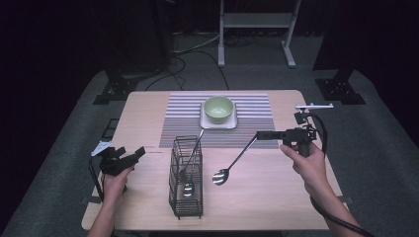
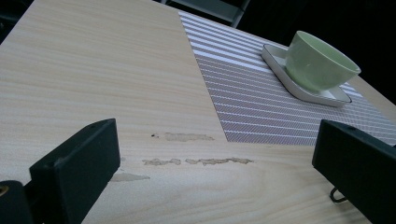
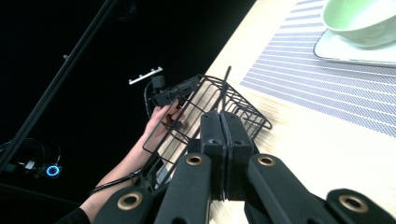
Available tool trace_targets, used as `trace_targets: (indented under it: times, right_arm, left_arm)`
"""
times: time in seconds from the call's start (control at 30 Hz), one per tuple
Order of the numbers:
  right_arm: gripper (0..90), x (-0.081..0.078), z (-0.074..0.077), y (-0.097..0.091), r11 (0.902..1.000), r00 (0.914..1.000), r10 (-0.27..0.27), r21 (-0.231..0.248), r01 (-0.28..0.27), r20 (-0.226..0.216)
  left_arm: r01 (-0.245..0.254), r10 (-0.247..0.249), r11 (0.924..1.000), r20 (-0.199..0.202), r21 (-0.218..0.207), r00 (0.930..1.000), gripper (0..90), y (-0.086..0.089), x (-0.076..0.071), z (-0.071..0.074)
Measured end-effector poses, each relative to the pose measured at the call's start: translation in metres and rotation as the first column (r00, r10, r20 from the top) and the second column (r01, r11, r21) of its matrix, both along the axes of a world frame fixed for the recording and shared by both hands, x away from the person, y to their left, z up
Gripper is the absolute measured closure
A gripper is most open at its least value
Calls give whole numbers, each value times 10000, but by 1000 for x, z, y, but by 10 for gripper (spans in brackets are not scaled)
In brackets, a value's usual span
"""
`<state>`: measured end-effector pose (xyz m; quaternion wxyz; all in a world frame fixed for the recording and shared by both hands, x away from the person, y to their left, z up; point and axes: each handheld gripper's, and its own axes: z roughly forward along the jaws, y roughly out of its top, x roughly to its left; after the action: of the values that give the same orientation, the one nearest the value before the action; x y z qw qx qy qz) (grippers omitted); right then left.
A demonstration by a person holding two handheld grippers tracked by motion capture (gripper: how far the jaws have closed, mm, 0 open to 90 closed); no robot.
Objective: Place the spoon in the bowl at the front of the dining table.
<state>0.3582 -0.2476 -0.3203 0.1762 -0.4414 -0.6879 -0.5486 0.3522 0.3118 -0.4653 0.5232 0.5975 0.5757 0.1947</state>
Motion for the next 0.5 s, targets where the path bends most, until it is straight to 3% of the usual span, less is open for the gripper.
trace_targets:
  times: [0.5]
  right_arm:
    - [891, 8, -14, -4, 9993, 9994, -302, -204, 299, -187]
  left_arm:
    - [-18, 18, 10000, 3, -1, 10000, 0, 0, 0, 0]
